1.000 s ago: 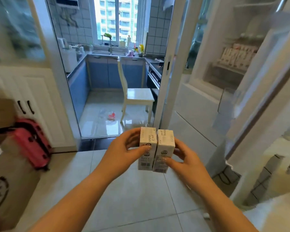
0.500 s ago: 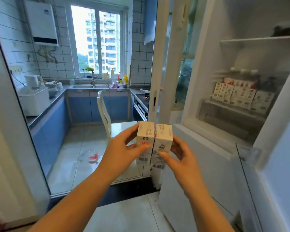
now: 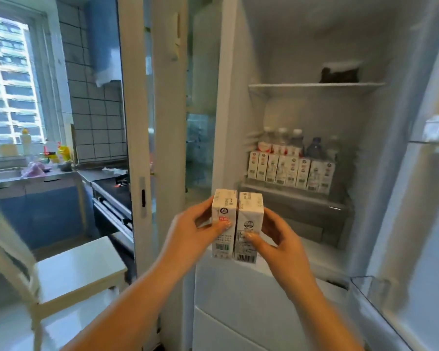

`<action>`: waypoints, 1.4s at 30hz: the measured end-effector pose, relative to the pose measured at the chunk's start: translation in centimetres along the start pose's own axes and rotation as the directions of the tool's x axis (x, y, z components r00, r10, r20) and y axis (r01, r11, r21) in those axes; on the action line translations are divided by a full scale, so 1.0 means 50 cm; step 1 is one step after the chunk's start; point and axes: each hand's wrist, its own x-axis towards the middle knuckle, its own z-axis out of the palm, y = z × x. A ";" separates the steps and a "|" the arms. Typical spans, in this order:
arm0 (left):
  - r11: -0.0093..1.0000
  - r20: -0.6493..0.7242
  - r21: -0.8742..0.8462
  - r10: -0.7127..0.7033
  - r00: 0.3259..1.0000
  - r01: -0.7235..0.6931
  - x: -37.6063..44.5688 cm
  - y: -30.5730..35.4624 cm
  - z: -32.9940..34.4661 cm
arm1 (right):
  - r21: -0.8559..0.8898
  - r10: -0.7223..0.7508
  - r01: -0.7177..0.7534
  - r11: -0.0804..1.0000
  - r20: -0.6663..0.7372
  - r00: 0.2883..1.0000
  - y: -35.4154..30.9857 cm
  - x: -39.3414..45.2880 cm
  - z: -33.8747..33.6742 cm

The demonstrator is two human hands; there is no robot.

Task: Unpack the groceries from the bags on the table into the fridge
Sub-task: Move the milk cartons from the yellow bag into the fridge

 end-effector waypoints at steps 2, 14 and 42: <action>0.998 0.040 -0.044 0.042 0.998 -0.040 0.077 -0.027 0.004 | -0.047 -0.005 0.002 0.999 -0.061 0.998 0.011 0.061 0.009; 0.978 0.129 -0.203 0.065 0.990 -0.038 0.412 -0.188 0.116 | -0.076 0.056 -0.077 0.994 -0.246 0.968 0.171 0.363 -0.007; 0.969 -0.053 -0.242 -0.059 0.997 0.045 0.791 -0.405 0.372 | -0.346 0.058 -0.135 0.929 -0.223 0.973 0.450 0.769 -0.101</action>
